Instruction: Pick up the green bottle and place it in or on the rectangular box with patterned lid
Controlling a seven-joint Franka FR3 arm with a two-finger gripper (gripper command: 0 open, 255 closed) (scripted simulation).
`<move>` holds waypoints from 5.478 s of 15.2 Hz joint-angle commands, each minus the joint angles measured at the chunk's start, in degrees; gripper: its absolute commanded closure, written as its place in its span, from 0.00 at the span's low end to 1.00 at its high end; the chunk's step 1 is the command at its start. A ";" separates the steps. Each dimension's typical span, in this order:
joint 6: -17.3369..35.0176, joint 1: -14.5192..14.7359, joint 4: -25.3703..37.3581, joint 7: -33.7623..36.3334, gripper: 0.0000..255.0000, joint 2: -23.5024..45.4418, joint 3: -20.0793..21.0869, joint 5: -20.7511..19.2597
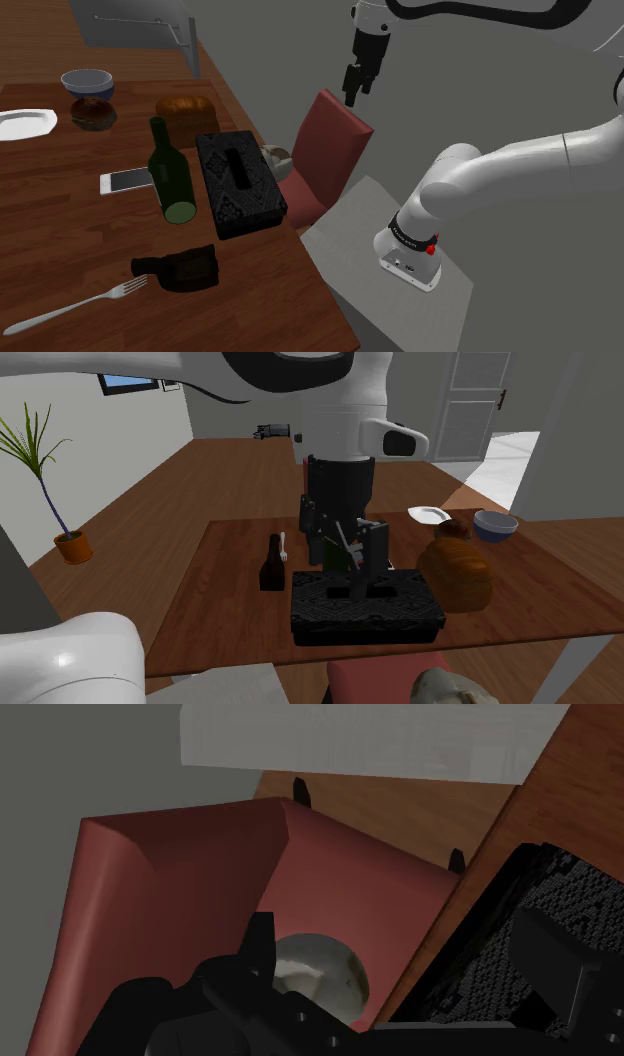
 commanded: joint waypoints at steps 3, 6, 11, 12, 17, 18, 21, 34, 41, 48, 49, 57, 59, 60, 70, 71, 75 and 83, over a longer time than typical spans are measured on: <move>1.76 0.78 0.98 2.37 0.00 2.55 1.99 1.54; 4.34 1.77 2.96 5.83 0.00 6.73 4.92 3.48; 8.28 2.99 7.56 11.50 0.00 14.50 9.63 5.55; 8.99 3.17 8.67 12.64 0.00 16.16 10.55 5.76; 11.99 3.91 15.21 18.47 0.00 24.94 14.97 5.76; 12.46 4.06 16.72 19.68 0.00 26.79 15.81 5.52; 13.57 4.54 21.64 23.39 0.00 32.56 18.23 4.32; 11.07 12.11 52.09 39.07 0.00 61.50 23.97 -7.75; 11.76 14.95 57.80 41.33 0.00 68.12 23.55 -10.60; 14.38 14.67 55.37 41.55 0.00 68.36 23.40 -10.81; 14.38 14.67 55.37 41.55 0.00 68.36 23.40 -10.81; 14.37 14.67 55.38 41.55 1.00 68.36 23.40 -10.81; 14.38 14.67 55.37 41.55 1.00 68.36 23.40 -10.81; 14.37 14.67 55.38 41.55 1.00 68.36 23.40 -10.81; 8.36 15.28 61.29 40.89 1.00 68.16 23.63 -10.49; 7.57 15.40 62.14 40.82 1.00 68.20 23.65 -10.48; 4.30 15.94 65.82 40.55 1.00 68.58 23.70 -10.56; -2.97 17.64 74.99 40.04 1.00 70.45 23.65 -11.26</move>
